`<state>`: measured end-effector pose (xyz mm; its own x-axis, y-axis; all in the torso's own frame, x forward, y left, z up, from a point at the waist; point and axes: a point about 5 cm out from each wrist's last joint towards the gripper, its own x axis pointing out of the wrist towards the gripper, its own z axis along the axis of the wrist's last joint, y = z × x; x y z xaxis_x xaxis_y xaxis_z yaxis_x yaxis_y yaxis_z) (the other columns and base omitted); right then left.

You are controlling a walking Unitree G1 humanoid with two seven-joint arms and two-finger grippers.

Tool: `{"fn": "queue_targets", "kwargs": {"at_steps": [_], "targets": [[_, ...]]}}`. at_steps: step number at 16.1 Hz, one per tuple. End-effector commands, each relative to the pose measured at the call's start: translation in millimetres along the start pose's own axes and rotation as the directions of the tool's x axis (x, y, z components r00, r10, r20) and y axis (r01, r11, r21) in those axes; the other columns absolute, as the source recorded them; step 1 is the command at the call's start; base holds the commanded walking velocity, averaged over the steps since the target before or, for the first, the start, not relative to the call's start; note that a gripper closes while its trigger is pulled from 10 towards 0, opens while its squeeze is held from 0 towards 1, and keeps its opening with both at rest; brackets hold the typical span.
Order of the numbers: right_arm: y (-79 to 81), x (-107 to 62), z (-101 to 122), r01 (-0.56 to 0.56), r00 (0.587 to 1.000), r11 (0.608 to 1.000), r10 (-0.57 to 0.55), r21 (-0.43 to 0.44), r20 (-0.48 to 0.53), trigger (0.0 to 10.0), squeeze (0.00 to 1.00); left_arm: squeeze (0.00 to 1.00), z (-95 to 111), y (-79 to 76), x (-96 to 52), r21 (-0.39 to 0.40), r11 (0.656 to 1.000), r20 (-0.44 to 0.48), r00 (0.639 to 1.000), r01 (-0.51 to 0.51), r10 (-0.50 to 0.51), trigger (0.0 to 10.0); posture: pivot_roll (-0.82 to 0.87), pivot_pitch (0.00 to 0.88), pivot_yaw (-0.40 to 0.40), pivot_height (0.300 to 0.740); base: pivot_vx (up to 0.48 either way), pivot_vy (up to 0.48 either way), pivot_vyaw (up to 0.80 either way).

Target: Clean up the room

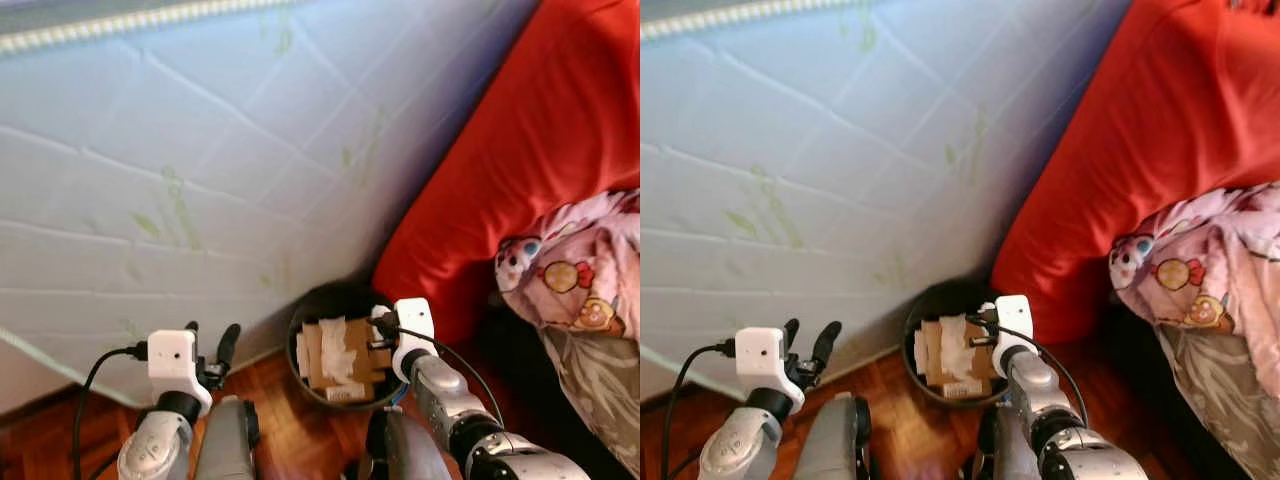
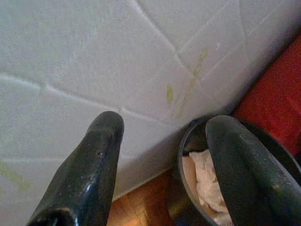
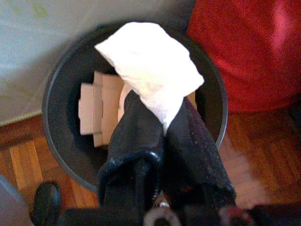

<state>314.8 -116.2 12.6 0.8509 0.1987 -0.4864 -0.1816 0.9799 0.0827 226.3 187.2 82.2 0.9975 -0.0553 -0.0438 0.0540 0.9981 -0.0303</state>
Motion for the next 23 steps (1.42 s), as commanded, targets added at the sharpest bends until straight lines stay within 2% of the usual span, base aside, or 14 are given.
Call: {"fn": "queue_targets", "kwargs": {"at_steps": [1,4,8,9,10,15,23], "targets": [[0.6,-0.4,-4,0.000,1.000,1.000,0.000,0.002,-0.025,10.0,0.00,0.00,-2,-5.2,-9.6,-0.020,1.000,-0.022,1.000,-0.008,0.007,10.0,0.21,0.333,-0.132,0.611,0.000,0.000,0.00],[5.9,-0.4,-8,-0.017,0.999,1.000,0.016,-0.017,-0.043,10.0,0.00,0.00,-6,-11.2,-29.3,-0.040,0.999,-0.060,0.998,-0.033,0.031,10.0,0.23,0.398,-0.151,0.611,0.000,0.000,0.00],[11.9,0.5,-7,-0.045,0.998,0.999,0.044,-0.024,-0.045,10.0,0.00,0.00,-4,-17.0,-48.6,-0.055,0.997,-0.098,0.994,-0.059,0.053,10.0,0.24,0.450,-0.165,0.611,0.000,0.000,0.00],[13.7,1.2,-5,-0.053,0.998,0.998,0.052,-0.020,-0.039,10.0,0.41,0.00,-4,-17.4,-51.1,-0.057,0.996,-0.104,0.993,-0.065,0.059,10.0,0.24,0.454,-0.166,0.611,0.000,0.000,0.00],[15.9,2.4,0,-0.062,0.998,0.998,0.062,-0.015,-0.015,10.0,1.00,0.00,-4,-18.5,-54.8,-0.059,0.996,-0.112,0.992,-0.072,0.065,10.0,0.24,0.462,-0.170,0.611,0.000,0.000,0.00],[17.4,5.7,18,-0.070,0.996,0.998,0.070,-0.003,0.046,10.0,1.00,0.00,-3,-20.7,-56.5,-0.065,0.994,-0.125,0.989,-0.083,0.075,10.0,0.24,0.463,-0.174,0.611,0.000,0.000,0.00],[13.5,3.5,11,-0.066,0.997,0.998,0.066,-0.005,0.036,10.0,1.00,0.00,-2,-19.8,-53.2,-0.063,0.995,-0.128,0.989,-0.080,0.072,10.0,0.23,0.452,-0.165,0.611,0.000,0.000,0.00]]}}
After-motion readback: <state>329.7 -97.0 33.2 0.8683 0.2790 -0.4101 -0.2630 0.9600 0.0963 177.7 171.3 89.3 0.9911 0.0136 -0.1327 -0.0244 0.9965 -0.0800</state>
